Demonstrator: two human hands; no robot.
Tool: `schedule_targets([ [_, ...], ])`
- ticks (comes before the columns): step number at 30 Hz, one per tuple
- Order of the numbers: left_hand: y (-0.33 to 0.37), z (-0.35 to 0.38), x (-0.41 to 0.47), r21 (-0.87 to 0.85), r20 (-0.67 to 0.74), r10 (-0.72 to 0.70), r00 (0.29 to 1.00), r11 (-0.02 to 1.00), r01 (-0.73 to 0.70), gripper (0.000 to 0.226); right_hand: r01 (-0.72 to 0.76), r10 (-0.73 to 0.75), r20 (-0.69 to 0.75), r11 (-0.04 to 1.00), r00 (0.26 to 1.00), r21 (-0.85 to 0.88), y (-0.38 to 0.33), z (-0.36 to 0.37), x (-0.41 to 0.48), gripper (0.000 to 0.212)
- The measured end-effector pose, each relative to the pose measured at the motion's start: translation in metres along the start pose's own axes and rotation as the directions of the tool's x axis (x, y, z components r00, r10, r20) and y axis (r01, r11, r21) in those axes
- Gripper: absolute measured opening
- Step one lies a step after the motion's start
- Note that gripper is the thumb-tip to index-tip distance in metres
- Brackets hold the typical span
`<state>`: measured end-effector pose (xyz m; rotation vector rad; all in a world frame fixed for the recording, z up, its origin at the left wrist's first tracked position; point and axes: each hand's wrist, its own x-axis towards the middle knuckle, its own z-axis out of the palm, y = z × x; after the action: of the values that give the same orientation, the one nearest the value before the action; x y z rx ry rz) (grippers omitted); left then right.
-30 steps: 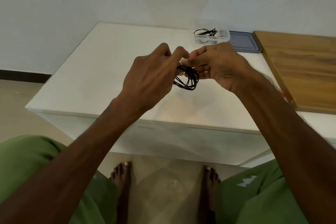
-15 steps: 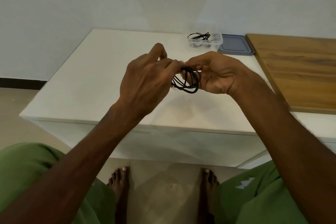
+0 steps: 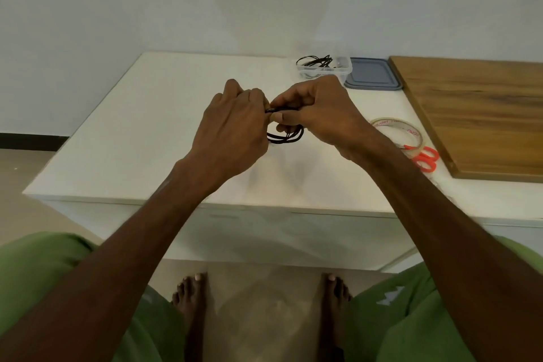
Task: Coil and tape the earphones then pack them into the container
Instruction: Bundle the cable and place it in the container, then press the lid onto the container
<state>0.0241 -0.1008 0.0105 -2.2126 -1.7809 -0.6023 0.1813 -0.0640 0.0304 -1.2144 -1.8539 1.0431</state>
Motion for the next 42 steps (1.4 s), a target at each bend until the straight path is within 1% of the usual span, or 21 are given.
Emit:
schedule_targets([
  [3,0.006,-0.003,0.004,0.007,0.031,-0.001,1.000,1.000,0.001,0.011,0.012,-0.013,-0.015,1.000,1.000,-0.016,0.000,-0.006,0.003,0.019],
  [6,0.007,-0.004,0.015,-0.060,0.129,-0.012,0.992,0.998,0.019,0.014,0.001,-0.001,-0.008,0.999,1.000,0.045,0.001,-0.018,0.008,0.015],
  [8,0.006,-0.004,0.029,-0.144,0.235,-0.018,0.972,0.988,0.053,0.015,-0.010,0.010,0.006,0.995,1.000,0.099,0.003,-0.025,0.010,0.015],
  [10,0.002,-0.004,0.046,-0.304,0.352,-0.044,0.935,0.939,0.159,0.020,-0.032,0.029,0.024,0.989,0.999,0.144,0.007,-0.032,0.015,0.017],
  [13,-0.003,-0.001,0.077,-0.561,0.456,-0.027,0.890,0.767,0.311,0.022,-0.074,0.076,-0.001,0.973,0.997,0.220,0.012,-0.049,0.030,0.020],
  [16,-0.005,0.007,0.108,-0.722,0.466,0.006,0.885,0.580,0.376,0.026,-0.096,0.142,-0.122,0.941,0.982,0.324,0.017,-0.069,0.058,0.012],
  [19,-0.008,0.023,0.140,-0.834,0.403,-0.094,0.911,0.373,0.407,0.029,-0.102,0.247,-0.269,0.884,0.931,0.457,0.025,-0.087,0.091,0.004],
  [20,-0.008,0.031,0.149,-0.847,0.385,-0.155,0.910,0.333,0.416,0.028,-0.113,0.297,-0.296,0.852,0.908,0.511,0.030,-0.092,0.103,0.004],
  [21,-0.007,0.041,0.156,-0.848,0.368,-0.221,0.903,0.319,0.424,0.028,-0.126,0.347,-0.305,0.817,0.887,0.563,0.036,-0.096,0.114,0.002],
  [23,-0.004,0.064,0.165,-0.825,0.327,-0.333,0.884,0.356,0.439,0.030,-0.150,0.425,-0.304,0.757,0.853,0.636,0.045,-0.099,0.134,0.007],
  [25,0.000,0.083,0.169,-0.775,0.256,-0.397,0.882,0.461,0.432,0.032,-0.147,0.460,-0.315,0.726,0.830,0.671,0.051,-0.097,0.154,0.003],
  [28,0.004,0.101,0.175,-0.677,0.135,-0.405,0.904,0.629,0.382,0.033,-0.170,0.472,-0.297,0.722,0.830,0.671,0.052,-0.091,0.180,0.013],
  [30,0.006,0.108,0.178,-0.606,0.093,-0.376,0.922,0.713,0.352,0.033,-0.245,0.475,-0.300,0.785,0.827,0.568,0.052,-0.084,0.191,0.004],
  [32,0.006,0.111,0.178,-0.610,0.066,-0.384,0.921,0.715,0.342,0.031,-0.330,0.458,-0.319,0.863,0.830,0.383,0.056,-0.078,0.199,0.006],
  [33,0.005,0.112,0.177,-0.634,0.041,-0.398,0.916,0.698,0.332,0.030,-0.360,0.426,-0.337,0.901,0.840,0.243,0.059,-0.076,0.202,0.011],
  [34,0.004,0.113,0.175,-0.651,0.009,-0.411,0.912,0.689,0.318,0.029,-0.367,0.362,-0.363,0.929,0.859,0.057,0.063,-0.074,0.204,0.014],
  [35,0.004,0.112,0.175,-0.650,-0.022,-0.416,0.909,0.697,0.303,0.031,-0.333,0.257,-0.379,0.931,0.889,-0.150,0.066,-0.072,0.205,0.013],
  [36,0.004,0.112,0.174,-0.631,-0.046,-0.409,0.911,0.719,0.291,0.033,-0.277,0.148,-0.365,0.902,0.919,-0.331,0.068,-0.071,0.204,0.011],
  [38,0.005,0.113,0.173,-0.561,-0.061,-0.366,0.929,0.782,0.272,0.035,-0.175,-0.014,-0.297,0.782,0.955,-0.598,0.072,-0.070,0.203,0.010],
  [40,0.008,0.114,0.170,-0.455,-0.052,-0.299,0.953,0.856,0.244,0.029,-0.101,-0.113,-0.221,0.633,0.969,-0.768,0.075,-0.071,0.200,0.016],
  [42,0.009,0.114,0.168,-0.336,-0.032,-0.217,0.976,0.922,0.194,0.030,-0.036,-0.110,-0.112,0.534,0.988,-0.845,0.077,-0.073,0.198,0.019],
])
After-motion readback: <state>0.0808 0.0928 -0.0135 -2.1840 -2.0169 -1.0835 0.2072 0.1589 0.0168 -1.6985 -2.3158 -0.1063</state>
